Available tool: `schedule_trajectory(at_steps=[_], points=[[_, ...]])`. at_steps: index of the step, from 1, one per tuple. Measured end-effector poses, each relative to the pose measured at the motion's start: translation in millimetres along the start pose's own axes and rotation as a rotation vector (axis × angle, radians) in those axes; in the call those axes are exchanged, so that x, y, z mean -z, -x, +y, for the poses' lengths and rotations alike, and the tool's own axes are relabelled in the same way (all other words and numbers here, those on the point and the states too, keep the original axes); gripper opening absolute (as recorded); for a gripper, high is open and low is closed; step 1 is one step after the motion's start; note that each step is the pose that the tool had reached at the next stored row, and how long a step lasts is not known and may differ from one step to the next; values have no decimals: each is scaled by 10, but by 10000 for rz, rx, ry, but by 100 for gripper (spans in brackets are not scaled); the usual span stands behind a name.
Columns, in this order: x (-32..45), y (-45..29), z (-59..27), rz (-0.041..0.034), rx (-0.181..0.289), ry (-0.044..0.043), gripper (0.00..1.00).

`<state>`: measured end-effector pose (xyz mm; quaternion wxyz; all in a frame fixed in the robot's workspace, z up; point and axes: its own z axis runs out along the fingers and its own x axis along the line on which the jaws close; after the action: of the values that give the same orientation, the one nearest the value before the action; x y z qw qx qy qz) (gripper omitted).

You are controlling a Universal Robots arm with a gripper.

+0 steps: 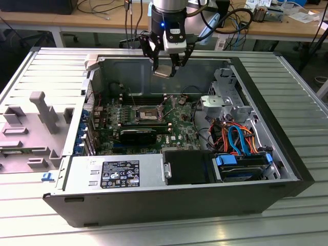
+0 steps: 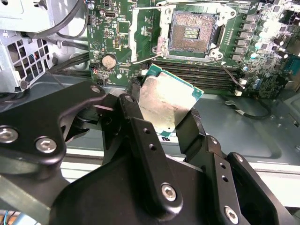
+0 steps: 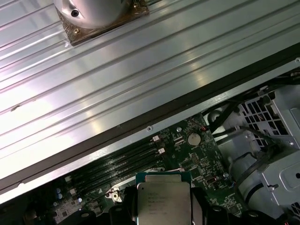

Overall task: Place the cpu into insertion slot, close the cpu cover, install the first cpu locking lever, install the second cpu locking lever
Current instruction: 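Place the cpu into insertion slot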

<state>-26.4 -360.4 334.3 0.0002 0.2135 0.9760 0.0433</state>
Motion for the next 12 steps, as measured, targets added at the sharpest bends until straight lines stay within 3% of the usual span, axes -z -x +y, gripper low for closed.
schedule_trajectory(at_steps=[12], points=[[-4, 0, 0, -22, -273, 5, 55]])
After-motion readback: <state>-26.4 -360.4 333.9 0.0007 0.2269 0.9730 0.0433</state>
